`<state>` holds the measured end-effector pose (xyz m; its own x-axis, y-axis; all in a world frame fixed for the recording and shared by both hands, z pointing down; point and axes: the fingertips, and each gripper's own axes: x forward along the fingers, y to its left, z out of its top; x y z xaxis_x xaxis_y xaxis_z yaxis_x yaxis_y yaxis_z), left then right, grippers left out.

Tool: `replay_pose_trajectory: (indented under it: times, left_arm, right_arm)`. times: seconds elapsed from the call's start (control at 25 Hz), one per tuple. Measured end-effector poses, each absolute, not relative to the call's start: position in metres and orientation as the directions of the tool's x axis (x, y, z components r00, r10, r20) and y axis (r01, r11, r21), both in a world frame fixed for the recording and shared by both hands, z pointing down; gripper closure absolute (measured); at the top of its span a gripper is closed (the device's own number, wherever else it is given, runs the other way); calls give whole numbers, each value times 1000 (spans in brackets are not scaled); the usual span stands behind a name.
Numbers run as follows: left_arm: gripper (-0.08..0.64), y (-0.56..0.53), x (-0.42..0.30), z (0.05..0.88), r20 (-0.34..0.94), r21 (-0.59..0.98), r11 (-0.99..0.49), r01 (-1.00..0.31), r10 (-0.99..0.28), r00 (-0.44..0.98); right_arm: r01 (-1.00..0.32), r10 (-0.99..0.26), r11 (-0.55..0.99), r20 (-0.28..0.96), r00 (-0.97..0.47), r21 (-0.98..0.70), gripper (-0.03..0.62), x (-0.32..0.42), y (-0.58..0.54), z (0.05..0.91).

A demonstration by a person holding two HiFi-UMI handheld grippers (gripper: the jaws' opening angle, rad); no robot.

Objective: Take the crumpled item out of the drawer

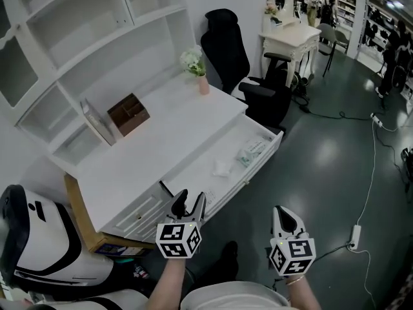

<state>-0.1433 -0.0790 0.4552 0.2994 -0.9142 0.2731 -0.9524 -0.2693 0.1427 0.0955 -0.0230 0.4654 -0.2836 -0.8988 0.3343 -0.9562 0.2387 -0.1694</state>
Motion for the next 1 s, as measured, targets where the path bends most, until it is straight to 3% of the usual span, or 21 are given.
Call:
replay_pose_trajectory:
  times: [1.0]
  left_arm:
    - [365,-213,-134,472,303,149,-381,-912,-861,409]
  right_arm:
    - [-985,-932,126,326,-160,-121,591,100,-130,451]
